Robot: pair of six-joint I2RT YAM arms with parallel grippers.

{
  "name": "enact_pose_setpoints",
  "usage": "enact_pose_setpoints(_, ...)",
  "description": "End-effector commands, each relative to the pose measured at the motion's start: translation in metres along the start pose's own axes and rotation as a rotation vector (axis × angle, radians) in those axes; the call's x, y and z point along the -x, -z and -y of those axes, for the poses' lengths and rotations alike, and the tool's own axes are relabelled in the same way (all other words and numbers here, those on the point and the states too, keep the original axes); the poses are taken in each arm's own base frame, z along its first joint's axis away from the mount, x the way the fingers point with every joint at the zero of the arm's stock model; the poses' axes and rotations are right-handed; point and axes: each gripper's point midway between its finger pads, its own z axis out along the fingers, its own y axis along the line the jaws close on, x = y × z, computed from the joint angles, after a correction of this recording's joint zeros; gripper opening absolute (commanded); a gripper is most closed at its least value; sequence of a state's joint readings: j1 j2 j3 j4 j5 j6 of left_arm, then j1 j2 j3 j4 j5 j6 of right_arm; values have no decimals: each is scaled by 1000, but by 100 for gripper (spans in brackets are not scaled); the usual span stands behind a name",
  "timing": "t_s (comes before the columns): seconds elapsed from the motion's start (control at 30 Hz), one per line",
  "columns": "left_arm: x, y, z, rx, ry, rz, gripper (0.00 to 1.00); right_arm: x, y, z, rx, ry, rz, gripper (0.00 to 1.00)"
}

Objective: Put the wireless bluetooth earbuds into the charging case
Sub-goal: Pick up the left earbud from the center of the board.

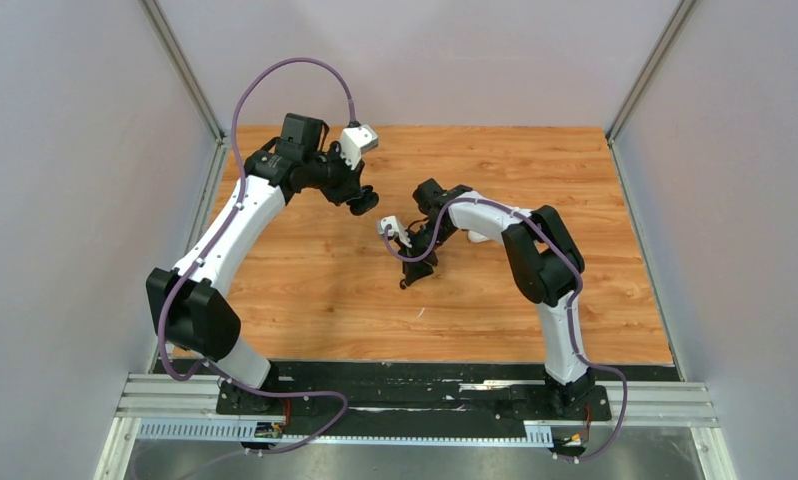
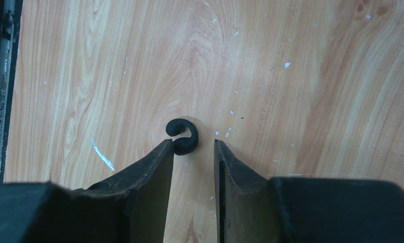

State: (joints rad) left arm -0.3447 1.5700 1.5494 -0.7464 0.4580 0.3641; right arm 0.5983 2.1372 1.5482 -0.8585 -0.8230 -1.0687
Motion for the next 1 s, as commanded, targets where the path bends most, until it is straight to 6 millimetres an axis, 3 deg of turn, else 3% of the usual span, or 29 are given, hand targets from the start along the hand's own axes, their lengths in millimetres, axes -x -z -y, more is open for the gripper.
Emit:
enact_pose_setpoints(0.0,14,9,0,12,-14,55,0,12,1,8,-9,67,15,34)
enact_pose_setpoints(0.27,15,8,1,3,-12,59,0,30,8,6,12,62,54,34)
enact_pose_setpoints(0.63,16,8,1,1,-9,58,0,19,-1,14,20,48,30,34)
enact_pose_setpoints(0.97,13,6,1,0,-4,54,0,9,-3,2,37,80,7,34)
